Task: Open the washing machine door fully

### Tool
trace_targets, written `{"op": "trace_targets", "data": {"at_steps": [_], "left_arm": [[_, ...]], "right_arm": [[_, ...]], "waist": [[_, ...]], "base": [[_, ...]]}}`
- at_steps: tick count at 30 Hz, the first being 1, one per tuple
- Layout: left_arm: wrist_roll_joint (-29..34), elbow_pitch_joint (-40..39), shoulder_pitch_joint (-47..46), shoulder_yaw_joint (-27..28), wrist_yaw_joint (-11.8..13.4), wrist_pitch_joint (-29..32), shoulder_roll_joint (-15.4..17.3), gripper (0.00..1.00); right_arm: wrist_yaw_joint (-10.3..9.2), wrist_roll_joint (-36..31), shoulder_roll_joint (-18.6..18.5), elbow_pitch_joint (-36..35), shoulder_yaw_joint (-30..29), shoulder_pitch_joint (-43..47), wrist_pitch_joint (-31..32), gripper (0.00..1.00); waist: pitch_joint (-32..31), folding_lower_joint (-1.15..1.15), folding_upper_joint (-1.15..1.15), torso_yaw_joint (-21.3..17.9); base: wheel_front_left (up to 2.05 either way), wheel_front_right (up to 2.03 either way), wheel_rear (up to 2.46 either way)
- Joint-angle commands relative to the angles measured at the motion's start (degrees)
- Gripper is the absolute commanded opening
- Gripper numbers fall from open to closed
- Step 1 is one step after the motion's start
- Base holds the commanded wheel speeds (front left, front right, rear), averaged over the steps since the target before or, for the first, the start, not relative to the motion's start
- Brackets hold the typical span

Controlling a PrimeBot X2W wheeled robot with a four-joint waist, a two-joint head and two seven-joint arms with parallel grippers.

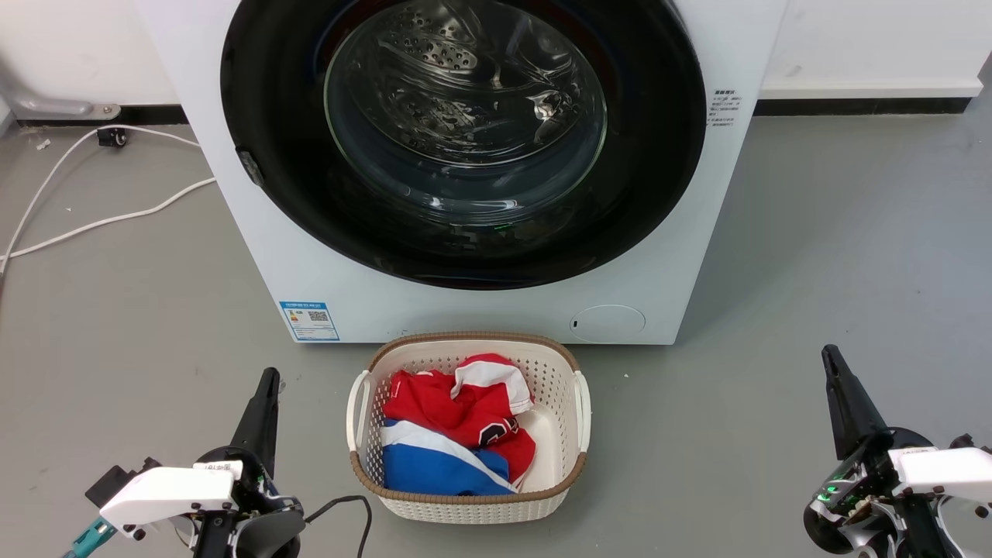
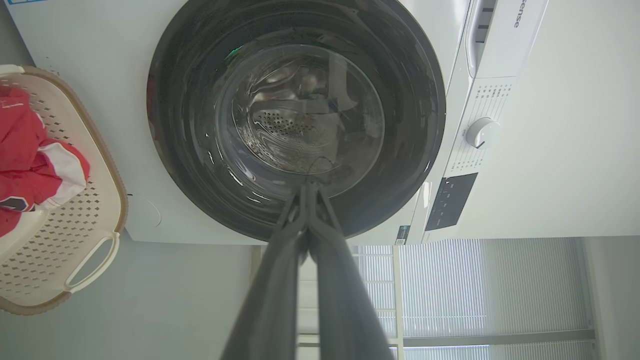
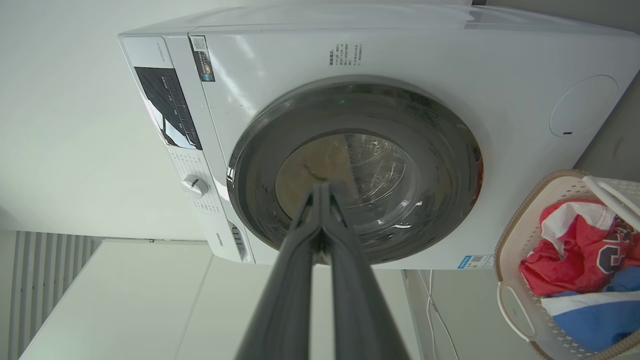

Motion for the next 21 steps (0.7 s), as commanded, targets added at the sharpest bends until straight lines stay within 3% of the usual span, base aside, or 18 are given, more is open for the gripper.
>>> {"op": "trace_targets", "data": {"at_steps": [1, 8, 9, 21], "left_arm": [[0.20, 0.05, -0.59, 0.24, 0.02, 0.14, -0.07, 0.00], [0.13, 0.05, -0.59, 0.27, 0.02, 0.16, -0.09, 0.00], [0.15, 0.00, 0.00, 0.03, 0.00, -0.01, -0.02, 1.00], [1.68, 0.69, 2.26, -0.36, 0.01, -2.34, -0.30, 1.00]], "right_arm": [[0.00, -0.40, 0.22, 0.03, -0.08, -0.59, 0.04, 0.00], [0.00, -0.43, 0.23, 0.03, -0.09, -0.60, 0.06, 0.00], [0.00, -0.01, 0.01, 0.00, -0.02, 0.00, -0.01, 1.00], [-0.01, -1.68, 0.17, 1.11, 0.83, 2.31, -2.35, 1.00]], "waist": [[0.00, 0.00, 0.00, 0.00], [0.00, 0.00, 0.00, 0.00], [0.00, 0.00, 0.00, 0.00], [0.08, 0.00, 0.00, -0.05]], "base": [[0.00, 0.00, 0.00], [0.00, 0.00, 0.00], [0.00, 0.00, 0.00], [0.00, 0.00, 0.00]]}}
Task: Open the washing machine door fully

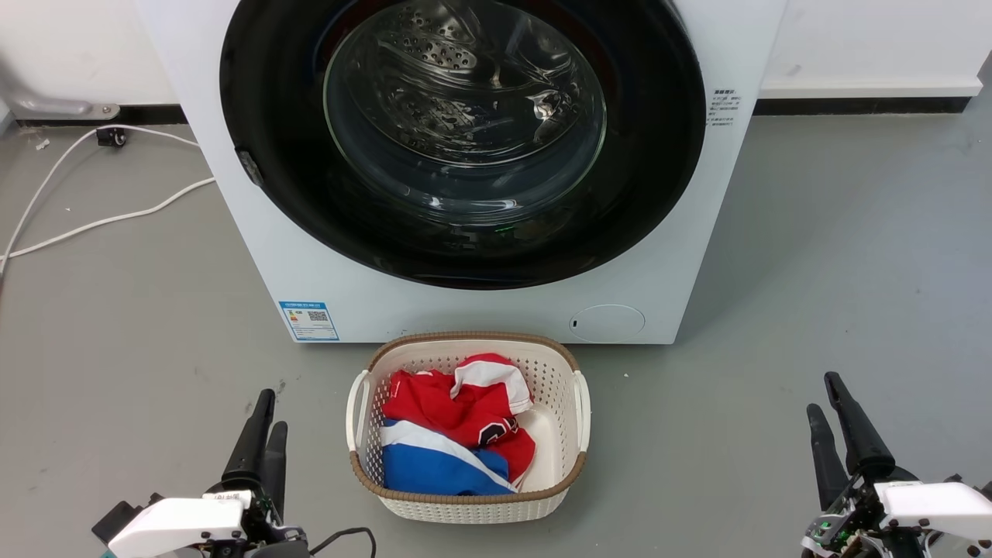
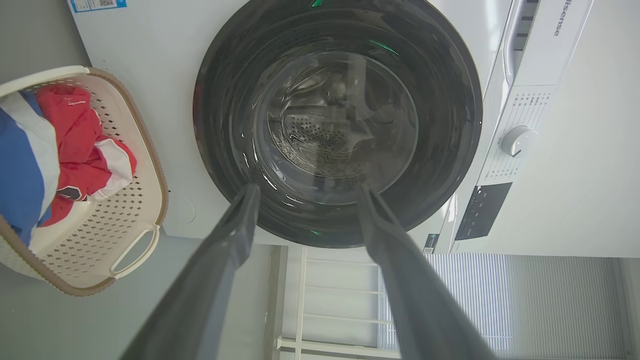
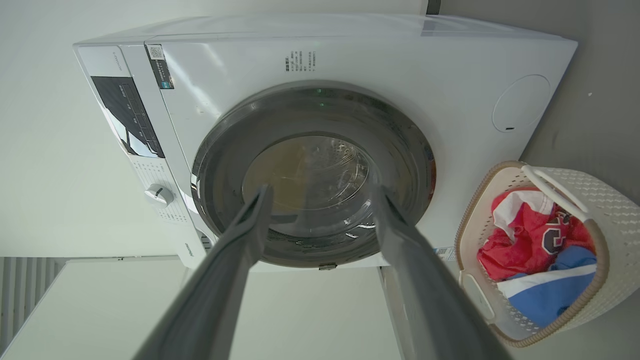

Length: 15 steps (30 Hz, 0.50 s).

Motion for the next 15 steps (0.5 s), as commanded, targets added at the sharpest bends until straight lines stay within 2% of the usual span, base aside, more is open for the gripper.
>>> {"op": "trace_targets", "data": {"at_steps": [1, 15], "left_arm": [[0.87, -1.33, -0.28, 0.06, 0.00, -0.94, 0.12, 1.00], [7.29, -0.90, -0.22, 2.94, 0.00, -4.27, 0.15, 1.00]], "right_arm": [[0.00, -1.02, -0.09, -1.36, 0.19, -0.70, -0.91, 1.00], [0.00, -7.74, -0.09, -2.37, -0.50, -0.32, -4.27, 1.00]], "waist": [[0.03, 0.00, 0.00, -0.01], [0.07, 0.00, 0.00, -0.06]], "base": [[0.00, 0.00, 0.00], [0.00, 0.00, 0.00]]}}
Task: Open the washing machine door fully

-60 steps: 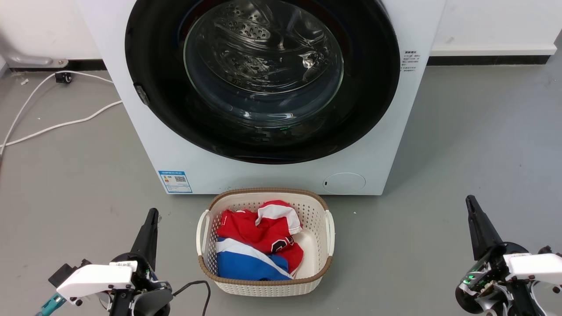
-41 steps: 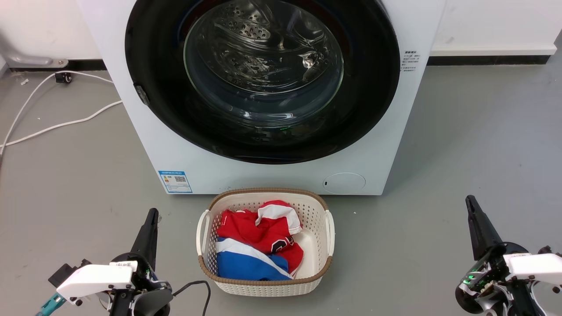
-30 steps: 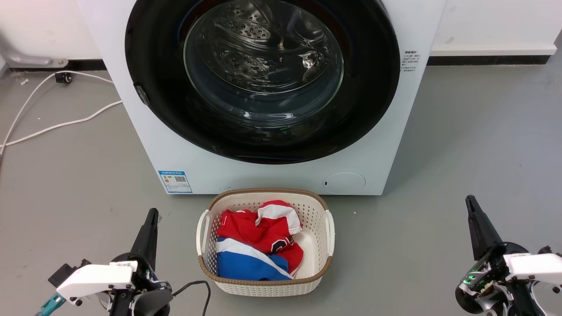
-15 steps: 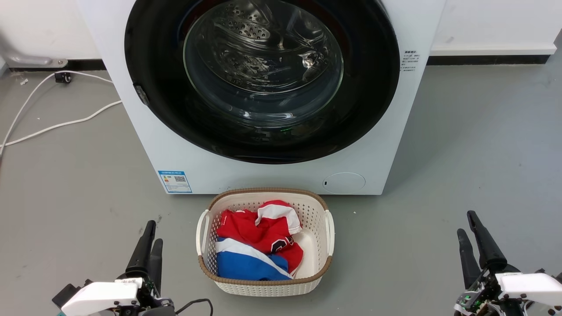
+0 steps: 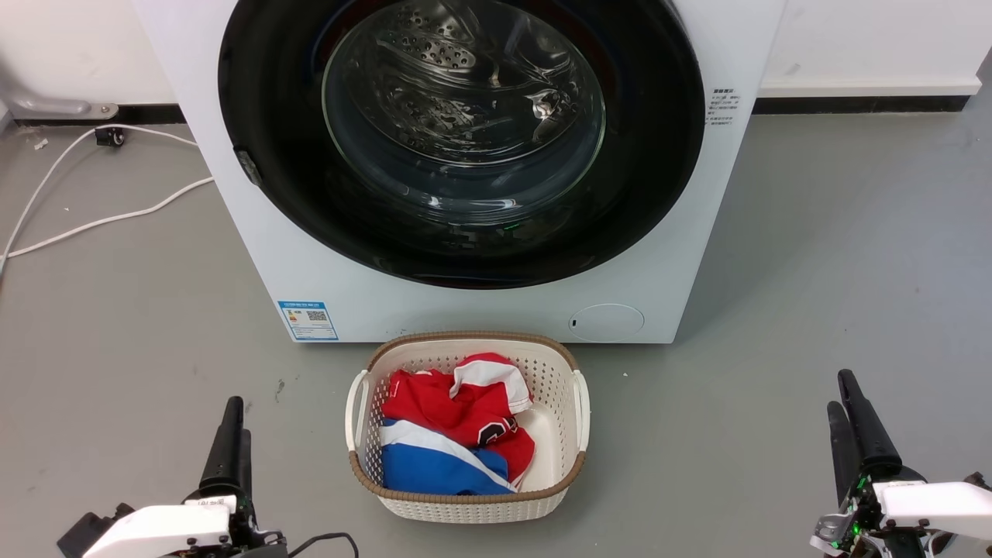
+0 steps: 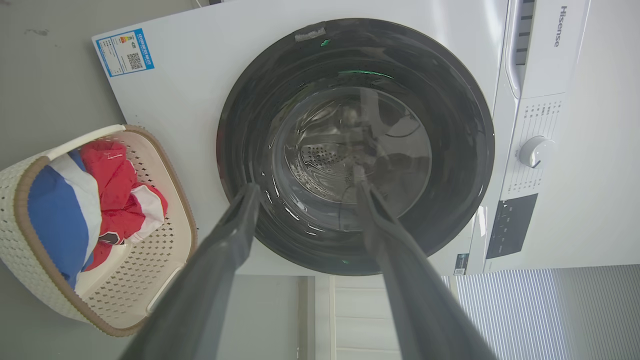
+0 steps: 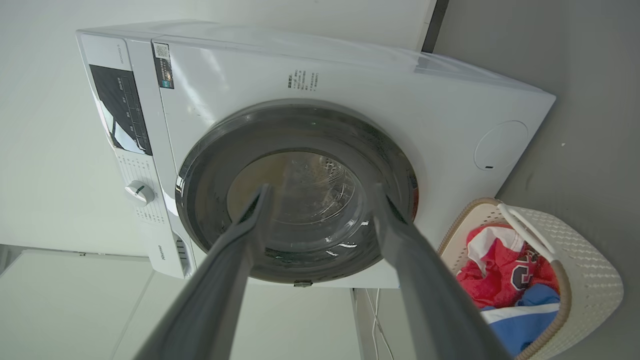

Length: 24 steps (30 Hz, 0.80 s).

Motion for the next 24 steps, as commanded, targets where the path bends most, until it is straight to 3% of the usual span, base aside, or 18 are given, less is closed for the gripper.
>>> {"op": "trace_targets", "data": {"at_steps": [1, 15, 20, 24], "left_arm": [[1.11, -1.42, -0.66, 0.46, 0.00, -0.63, 0.13, 1.00], [13.02, -6.60, -0.04, 4.01, 0.00, -3.68, 0.16, 1.00], [19.98, -10.14, 0.23, 3.69, 0.00, -4.66, 0.16, 1.00], [29.13, -13.53, 0.75, 1.75, 0.28, -5.46, 0.16, 1.00]], "right_arm": [[0.00, -1.54, -0.10, -1.12, -0.13, -0.69, -0.70, 1.00], [0.01, -19.02, -0.10, -5.90, -0.72, -0.96, -3.79, 1.00], [0.01, -27.24, -0.09, -8.60, 0.83, -1.08, -4.79, 1.00], [0.01, -33.51, -0.09, -10.91, 2.11, -1.23, -5.55, 1.00]], "waist": [[0.00, 0.00, 0.00, 0.01], [0.43, 0.00, 0.00, 0.05], [0.77, 0.00, 0.00, 0.09], [1.05, 0.00, 0.00, 0.08]], "base": [[0.00, 0.00, 0.00], [0.00, 0.00, 0.00], [0.00, 0.00, 0.00], [0.00, 0.00, 0.00]]}}
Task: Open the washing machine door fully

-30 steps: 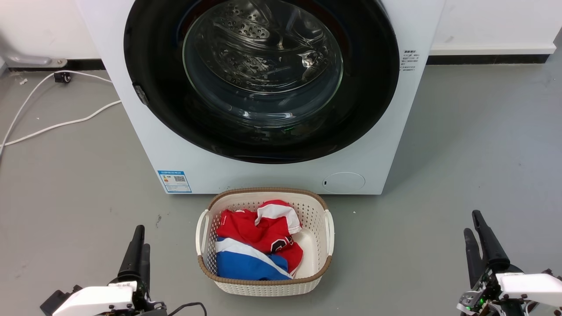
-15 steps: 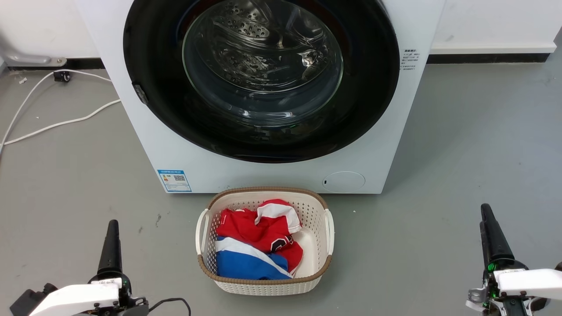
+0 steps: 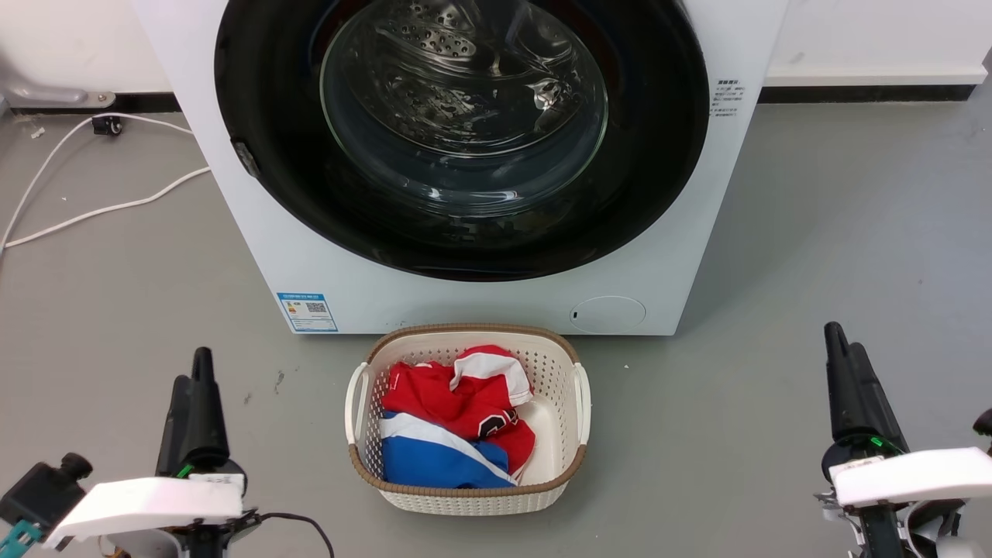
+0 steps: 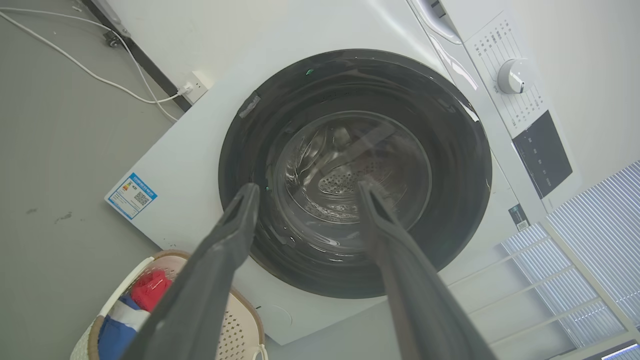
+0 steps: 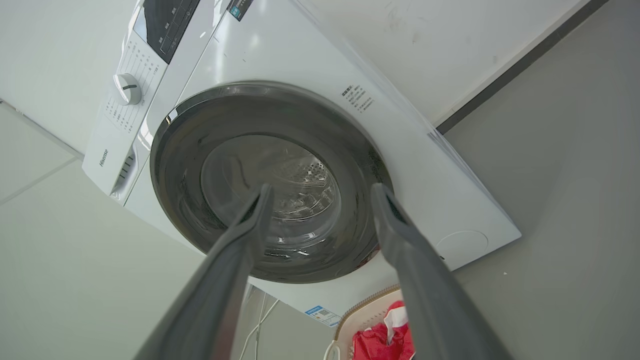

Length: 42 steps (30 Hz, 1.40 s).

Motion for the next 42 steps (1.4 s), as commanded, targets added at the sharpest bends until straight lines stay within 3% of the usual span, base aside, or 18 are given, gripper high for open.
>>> {"op": "trace_targets", "data": {"at_steps": [1, 5, 20, 42], "left_arm": [[4.28, -2.34, -0.09, -1.11, 0.77, -0.72, 0.13, 1.00], [9.30, -4.59, 0.38, -3.06, 3.08, -1.44, 0.15, 1.00], [29.96, -10.88, 1.31, -11.91, 7.65, -3.90, 0.95, 1.00], [42.29, -11.44, 1.14, -26.51, 18.81, -7.02, 8.42, 1.00]], "right_arm": [[0.01, -3.67, -0.10, -2.02, 0.65, -1.23, -0.69, 1.00], [0.01, -9.22, -0.10, -3.66, 1.90, -1.20, -1.44, 1.00], [0.01, -24.96, -0.09, -6.41, 4.40, -0.46, -3.89, 1.00], [0.01, -40.84, -0.07, -6.12, 5.81, 0.26, -6.99, 1.00]], "waist": [[0.13, 0.00, 0.00, -0.01], [0.30, 0.00, 0.00, -0.06], [0.80, 0.00, 0.00, -0.07], [1.28, 0.00, 0.00, -0.64]], "base": [[0.00, 0.00, 0.00], [0.00, 0.00, 0.00], [0.00, 0.00, 0.00], [0.00, 0.00, 0.00]]}}
